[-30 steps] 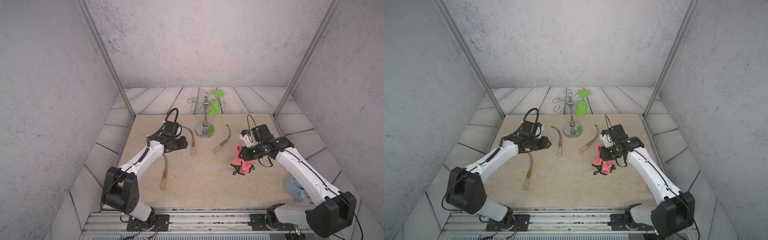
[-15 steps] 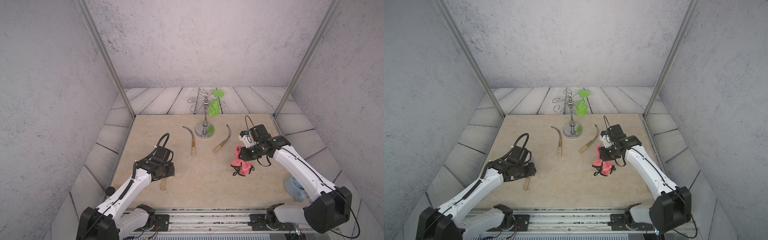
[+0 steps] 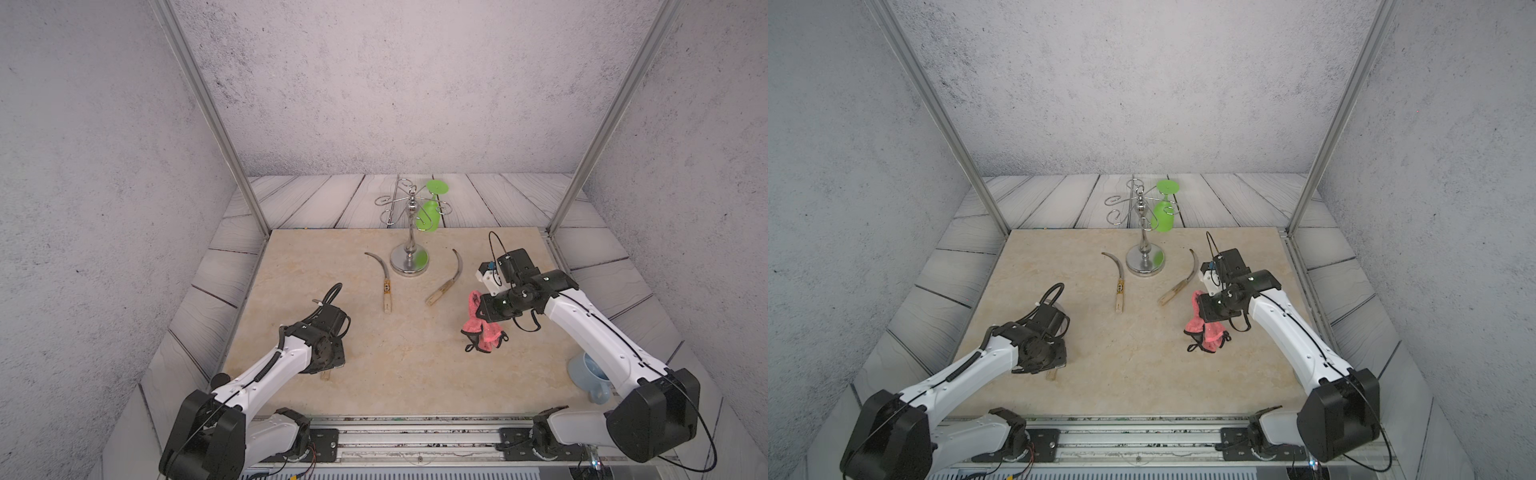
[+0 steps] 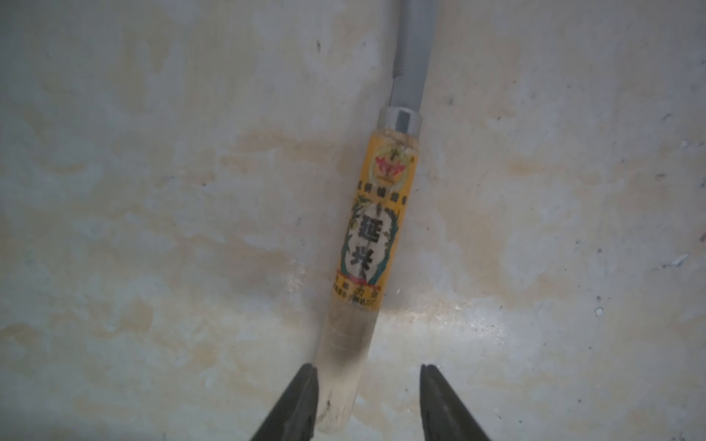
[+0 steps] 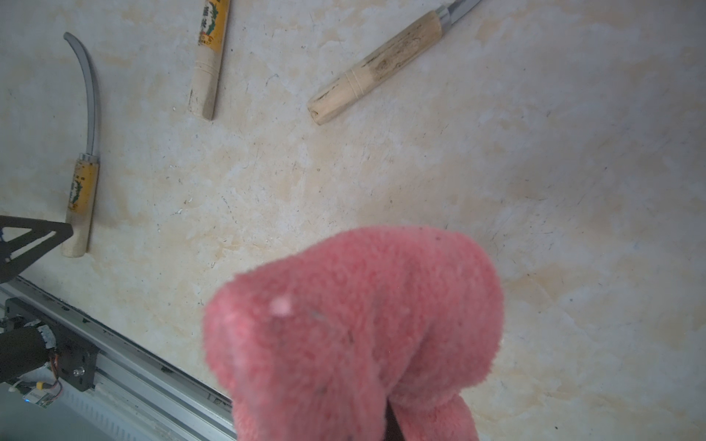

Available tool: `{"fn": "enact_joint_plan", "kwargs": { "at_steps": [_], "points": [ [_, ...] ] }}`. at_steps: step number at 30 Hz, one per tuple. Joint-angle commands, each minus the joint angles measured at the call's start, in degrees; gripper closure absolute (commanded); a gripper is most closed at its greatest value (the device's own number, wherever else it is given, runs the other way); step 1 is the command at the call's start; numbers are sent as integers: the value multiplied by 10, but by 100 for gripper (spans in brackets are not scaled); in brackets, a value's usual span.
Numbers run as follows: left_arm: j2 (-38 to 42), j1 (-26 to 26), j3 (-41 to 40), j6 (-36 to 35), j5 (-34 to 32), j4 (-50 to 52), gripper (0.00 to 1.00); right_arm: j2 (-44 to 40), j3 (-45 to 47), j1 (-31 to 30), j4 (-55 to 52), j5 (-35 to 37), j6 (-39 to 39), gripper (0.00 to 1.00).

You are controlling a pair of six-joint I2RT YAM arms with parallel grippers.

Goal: Wipe small sickles with rags
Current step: Pick up the small sickle from the center of the board.

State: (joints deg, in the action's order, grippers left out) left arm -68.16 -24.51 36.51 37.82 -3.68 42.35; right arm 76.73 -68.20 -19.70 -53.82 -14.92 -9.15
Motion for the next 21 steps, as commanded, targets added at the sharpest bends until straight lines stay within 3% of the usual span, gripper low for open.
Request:
{"fn": "enact_joint_plan", "kwargs": {
  "at_steps": [1,15,18,21],
  "points": [
    [-16,-2,-11,13,-7,-14,53,11,-10,1,-10,-8,4,84],
    [-43,-2,-42,25,6,-47,58,20,-11,1,-9,-9,4,84],
    [-49,-2,-42,25,9,-53,65,21,-14,1,-11,-9,4,84],
    [-54,-2,-40,23,15,-56,80,21,-15,1,-11,-8,4,84]
  ]
}}
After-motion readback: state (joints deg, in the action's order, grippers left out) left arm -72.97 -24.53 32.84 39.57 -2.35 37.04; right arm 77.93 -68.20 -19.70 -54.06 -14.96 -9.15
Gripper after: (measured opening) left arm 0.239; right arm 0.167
